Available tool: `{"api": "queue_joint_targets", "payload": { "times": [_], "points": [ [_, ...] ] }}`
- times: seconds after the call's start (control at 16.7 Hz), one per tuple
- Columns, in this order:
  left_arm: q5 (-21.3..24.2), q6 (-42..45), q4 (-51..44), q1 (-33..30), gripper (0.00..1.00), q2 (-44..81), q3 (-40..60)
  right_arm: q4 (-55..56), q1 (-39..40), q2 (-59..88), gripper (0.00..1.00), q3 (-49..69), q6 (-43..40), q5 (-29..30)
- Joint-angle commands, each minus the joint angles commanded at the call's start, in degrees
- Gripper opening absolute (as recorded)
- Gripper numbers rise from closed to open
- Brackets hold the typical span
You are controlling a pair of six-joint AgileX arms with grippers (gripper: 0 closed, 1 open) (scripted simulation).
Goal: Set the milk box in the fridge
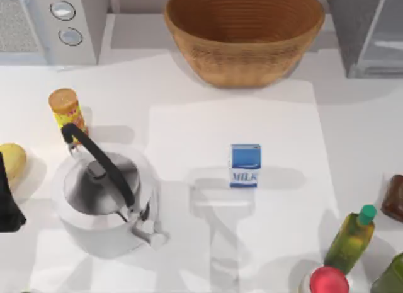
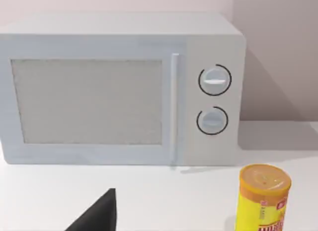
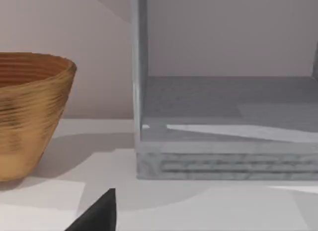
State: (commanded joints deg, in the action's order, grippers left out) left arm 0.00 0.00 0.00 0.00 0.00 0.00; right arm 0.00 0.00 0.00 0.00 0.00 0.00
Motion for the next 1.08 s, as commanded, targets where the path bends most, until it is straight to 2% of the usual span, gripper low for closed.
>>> {"api": "queue_joint_targets", "payload": {
  "times": [0.24, 0.54, 0.78, 1.08],
  "points": [
    [0.0, 0.0, 0.0, 0.0, 1.00, 0.0, 0.0, 1.3, 1.5, 1.8, 1.00, 0.6, -0.1, 0.5],
    [0.0, 0.0, 0.0, 0.0, 1.00, 0.0, 0.0, 10.8, 13.5, 16.7, 1.00, 6.0, 1.3, 5.3],
    [0.0, 0.0, 0.0, 0.0, 1.00, 0.0, 0.0, 22.6, 27.6, 39.2, 1.00, 13.2, 5.2, 12.7],
    [0.0, 0.0, 0.0, 0.0, 1.00, 0.0, 0.0, 37.1, 43.7, 75.3, 1.00, 23.4, 11.8, 25.0]
  ]
}}
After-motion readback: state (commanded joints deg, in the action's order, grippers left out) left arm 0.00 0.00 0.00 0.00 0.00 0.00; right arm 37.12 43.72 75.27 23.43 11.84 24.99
